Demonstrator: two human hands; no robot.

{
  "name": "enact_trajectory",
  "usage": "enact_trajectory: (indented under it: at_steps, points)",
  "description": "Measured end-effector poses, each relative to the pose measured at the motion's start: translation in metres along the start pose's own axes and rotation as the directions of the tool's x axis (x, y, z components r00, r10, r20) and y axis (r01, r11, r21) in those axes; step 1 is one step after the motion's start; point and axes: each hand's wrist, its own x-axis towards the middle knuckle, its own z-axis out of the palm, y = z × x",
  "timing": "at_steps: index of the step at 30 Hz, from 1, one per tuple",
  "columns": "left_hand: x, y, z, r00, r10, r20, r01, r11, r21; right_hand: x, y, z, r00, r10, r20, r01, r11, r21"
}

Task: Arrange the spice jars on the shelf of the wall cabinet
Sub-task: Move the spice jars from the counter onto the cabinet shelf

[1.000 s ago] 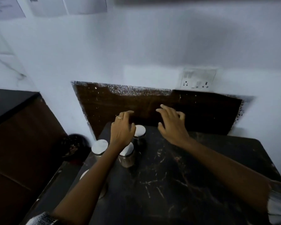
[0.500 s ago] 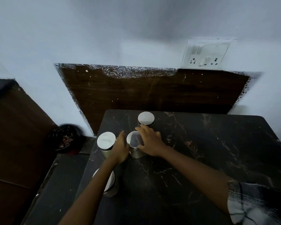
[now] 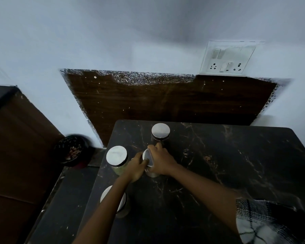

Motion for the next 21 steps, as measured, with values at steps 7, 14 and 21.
enact_trajectory:
  at_steps: [7, 14, 21]
  points:
    - [-0.016, 0.048, 0.015, 0.991, 0.133, -0.019, -0.134, 0.958, -0.252, -0.029, 0.043, -0.056, 0.998, -0.055, -0.027, 0.054, 0.998, -0.008]
    - [-0.02, 0.118, 0.045, 0.939, 0.336, 0.074, -0.298, 0.902, -0.313, -0.078, 0.082, -0.162, 0.989, -0.069, -0.133, 0.083, 0.991, 0.102]
    - [-0.023, 0.194, 0.091, 0.88, 0.475, 0.021, -0.447, 0.842, -0.301, -0.14, 0.106, -0.238, 0.948, 0.008, -0.319, 0.082, 0.96, 0.267]
